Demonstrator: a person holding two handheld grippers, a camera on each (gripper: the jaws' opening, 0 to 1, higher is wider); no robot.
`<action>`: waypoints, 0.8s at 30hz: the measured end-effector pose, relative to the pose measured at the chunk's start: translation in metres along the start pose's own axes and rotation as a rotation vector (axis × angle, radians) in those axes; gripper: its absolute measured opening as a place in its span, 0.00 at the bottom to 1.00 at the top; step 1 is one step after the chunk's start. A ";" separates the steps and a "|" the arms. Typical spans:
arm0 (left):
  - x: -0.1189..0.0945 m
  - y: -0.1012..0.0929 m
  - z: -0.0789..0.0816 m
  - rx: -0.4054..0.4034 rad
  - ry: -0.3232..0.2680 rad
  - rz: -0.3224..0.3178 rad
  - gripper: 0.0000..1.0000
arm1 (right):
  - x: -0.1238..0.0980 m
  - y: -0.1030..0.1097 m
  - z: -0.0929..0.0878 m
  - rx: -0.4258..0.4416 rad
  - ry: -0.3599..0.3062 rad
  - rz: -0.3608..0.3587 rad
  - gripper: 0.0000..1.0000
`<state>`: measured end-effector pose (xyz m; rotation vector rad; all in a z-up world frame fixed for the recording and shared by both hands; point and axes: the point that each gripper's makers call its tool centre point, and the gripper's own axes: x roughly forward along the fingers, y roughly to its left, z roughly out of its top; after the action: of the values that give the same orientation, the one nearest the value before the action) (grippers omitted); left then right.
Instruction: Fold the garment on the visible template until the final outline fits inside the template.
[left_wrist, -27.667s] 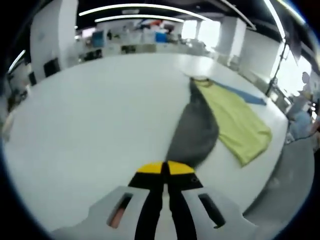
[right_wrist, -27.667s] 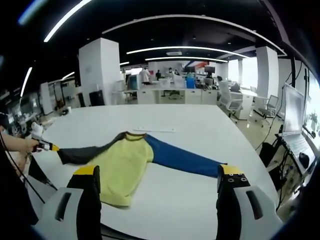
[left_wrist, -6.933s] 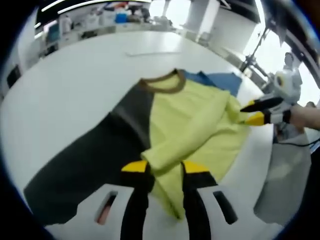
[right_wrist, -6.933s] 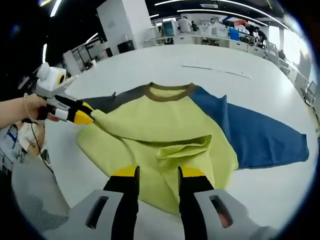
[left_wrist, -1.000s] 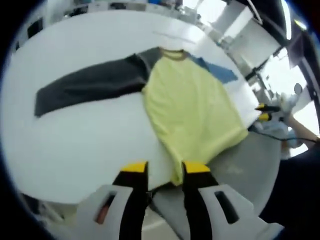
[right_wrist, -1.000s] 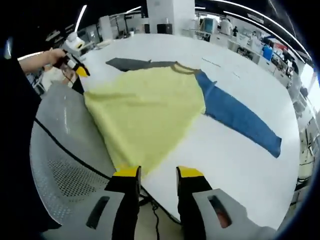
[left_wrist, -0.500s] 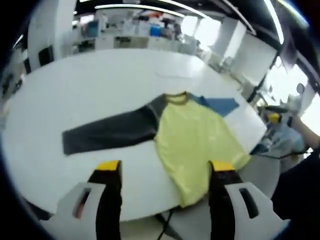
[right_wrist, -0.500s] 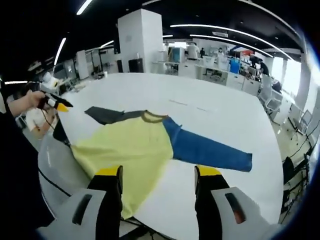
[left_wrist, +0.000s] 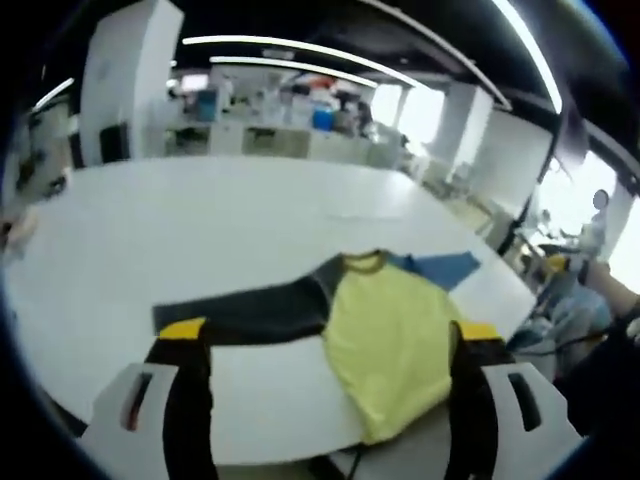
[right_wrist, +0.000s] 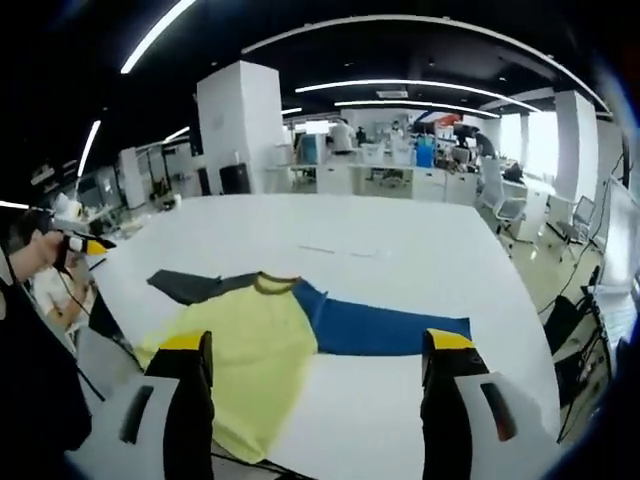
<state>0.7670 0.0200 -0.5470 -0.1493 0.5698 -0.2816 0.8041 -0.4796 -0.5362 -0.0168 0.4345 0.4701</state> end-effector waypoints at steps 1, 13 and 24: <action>-0.001 0.001 0.002 0.003 -0.011 0.002 1.00 | -0.001 -0.001 0.000 0.004 -0.005 -0.002 0.88; -0.005 0.027 0.005 -0.016 -0.048 0.041 0.99 | -0.016 -0.026 0.003 0.064 -0.066 -0.084 1.00; 0.005 0.033 0.008 -0.006 -0.032 0.048 0.99 | -0.007 -0.027 0.002 0.068 -0.047 -0.089 1.00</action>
<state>0.7826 0.0498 -0.5503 -0.1460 0.5417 -0.2308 0.8108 -0.5065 -0.5333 0.0408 0.4013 0.3673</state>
